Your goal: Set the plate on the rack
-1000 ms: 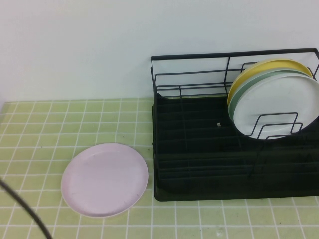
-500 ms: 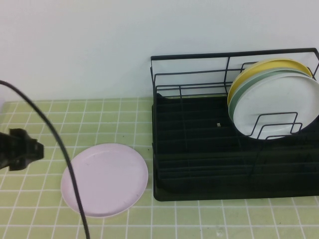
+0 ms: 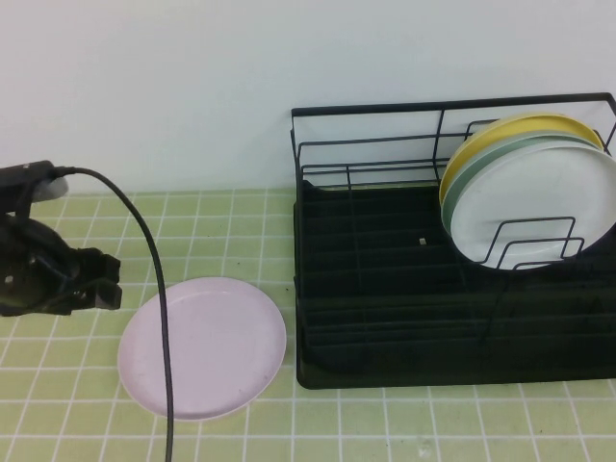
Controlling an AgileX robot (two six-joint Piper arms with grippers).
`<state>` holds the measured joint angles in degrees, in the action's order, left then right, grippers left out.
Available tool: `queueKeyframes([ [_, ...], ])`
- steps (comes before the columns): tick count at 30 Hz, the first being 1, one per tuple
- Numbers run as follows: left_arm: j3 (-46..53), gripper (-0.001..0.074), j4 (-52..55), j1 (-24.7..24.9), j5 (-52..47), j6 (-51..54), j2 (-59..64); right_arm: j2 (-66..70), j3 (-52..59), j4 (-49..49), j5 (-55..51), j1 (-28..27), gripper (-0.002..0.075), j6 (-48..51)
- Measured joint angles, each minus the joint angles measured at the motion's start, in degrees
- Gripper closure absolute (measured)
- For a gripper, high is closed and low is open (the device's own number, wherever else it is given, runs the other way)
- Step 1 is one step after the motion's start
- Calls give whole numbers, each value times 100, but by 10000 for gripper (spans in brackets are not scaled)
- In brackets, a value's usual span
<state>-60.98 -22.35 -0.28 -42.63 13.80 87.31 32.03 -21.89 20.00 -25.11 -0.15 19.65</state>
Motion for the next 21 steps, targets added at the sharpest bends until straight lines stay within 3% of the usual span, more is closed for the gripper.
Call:
queueKeyframes([
  [21, -225, 360, -572, 0, 178, 231, 1597, 0, 66, 79, 131, 0, 727, 50],
])
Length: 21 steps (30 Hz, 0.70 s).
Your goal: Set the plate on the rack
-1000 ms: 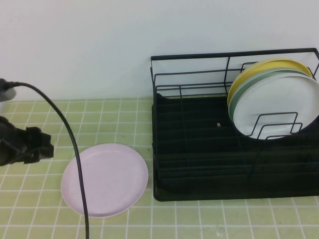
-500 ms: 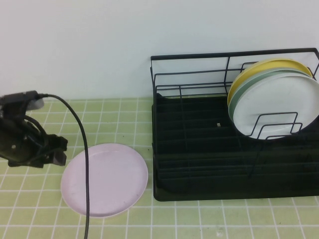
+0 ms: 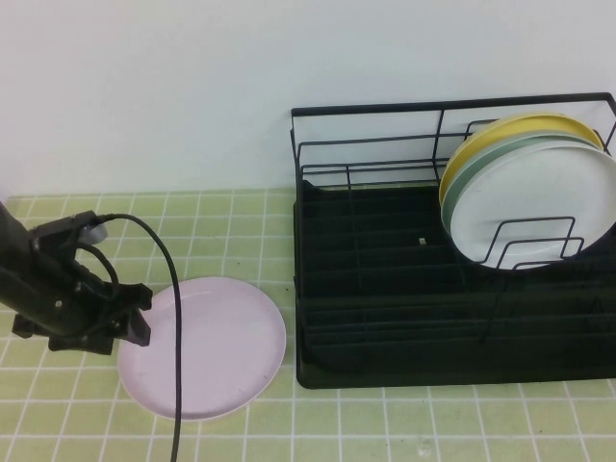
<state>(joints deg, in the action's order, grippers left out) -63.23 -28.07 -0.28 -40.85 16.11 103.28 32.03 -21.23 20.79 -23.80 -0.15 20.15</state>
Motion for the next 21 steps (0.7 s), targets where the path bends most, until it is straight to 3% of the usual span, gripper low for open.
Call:
queueKeyframes([
  [16, 0, 365, -462, 0, 329, 411, 341, 0, 0, 13, 39, 0, 727, 11],
  [21, 0, 474, -462, 0, 366, 449, 341, 0, 9, 79, 46, 0, 727, 11],
])
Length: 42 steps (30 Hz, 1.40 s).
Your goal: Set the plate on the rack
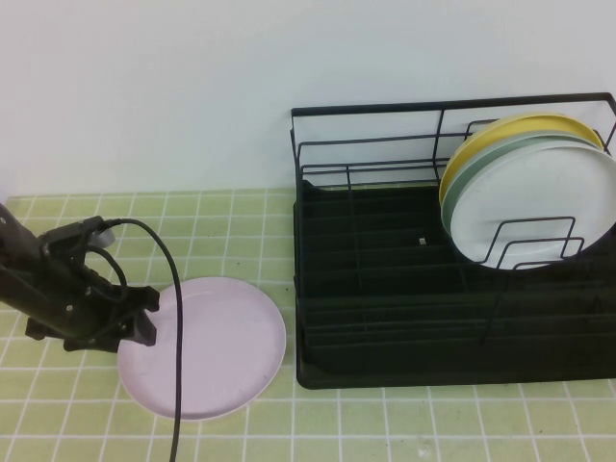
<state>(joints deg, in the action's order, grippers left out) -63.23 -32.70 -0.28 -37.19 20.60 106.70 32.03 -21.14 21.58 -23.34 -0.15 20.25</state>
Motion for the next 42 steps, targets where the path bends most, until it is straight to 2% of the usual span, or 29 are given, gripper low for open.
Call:
queueKeyframes([
  [3, 0, 540, 0, 0, 0, 0, 0, 0, 0, 0, 0, 0, 727, 0],
  [14, 0, 568, 46, 0, 130, 283, 80, 0, 0, 36, 0, 0, 727, -37],
  [17, 0, 632, 83, 0, 130, 291, 153, 0, 0, 48, 0, 0, 727, -37],
  [20, -8, 730, 132, 0, 130, 291, 166, 0, 0, 48, 11, 0, 727, -37],
  [32, -8, 734, 176, 0, 108, 291, 42, 0, 0, 153, 83, 0, 727, -27],
  [42, -8, 734, 692, -157, 62, 297, -1039, 0, 0, 178, 103, 0, 727, -4],
])
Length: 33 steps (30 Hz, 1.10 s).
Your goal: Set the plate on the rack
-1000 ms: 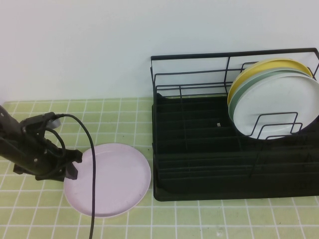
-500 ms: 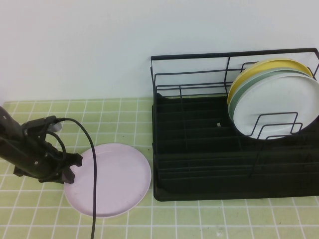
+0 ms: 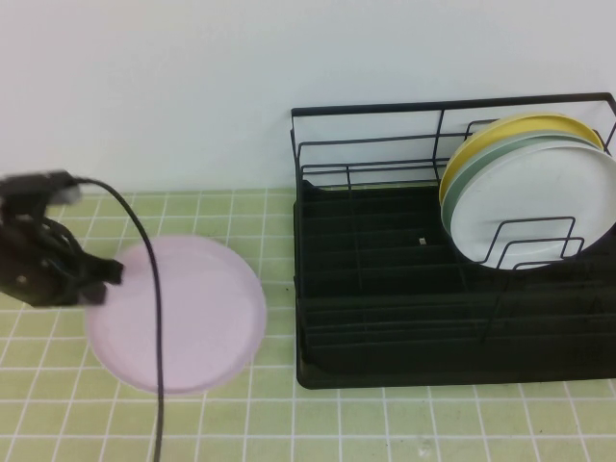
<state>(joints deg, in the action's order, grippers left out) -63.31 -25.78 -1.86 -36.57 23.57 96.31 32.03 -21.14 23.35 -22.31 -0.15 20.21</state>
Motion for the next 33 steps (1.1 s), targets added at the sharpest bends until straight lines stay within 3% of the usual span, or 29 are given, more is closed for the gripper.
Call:
queueKeyframes([
  [9, 0, 734, 93, -78, 151, 23, -1492, -11, 0, 383, 202, 0, 727, 404],
  [14, 10, 734, -1253, -55, 451, 934, -2201, -11, 0, 1690, 39, 0, 727, 1771],
  [17, 10, 735, -2405, 112, 479, 1802, -2495, -11, -127, 2784, -581, 0, 727, 3019],
  [21, 10, 734, -3876, 752, 520, 2965, -2576, -11, -504, 4898, -1545, 0, 727, 4881],
  [24, 30, 734, -4514, 1369, 728, 3654, -2576, -20, -710, 6439, -1645, 0, 727, 5550],
  [27, 30, 734, -4970, 1951, 1158, 3897, -2576, -20, -892, 6974, -1610, 0, 703, 6103],
  [29, 30, 734, -5295, 2335, 1507, 4117, -2576, -20, -979, 6996, -1621, 0, 645, 6226],
  [33, 30, 734, -5773, 3018, 2129, 4771, -2576, -20, -1008, 7376, -1621, 0, 436, 6170],
])
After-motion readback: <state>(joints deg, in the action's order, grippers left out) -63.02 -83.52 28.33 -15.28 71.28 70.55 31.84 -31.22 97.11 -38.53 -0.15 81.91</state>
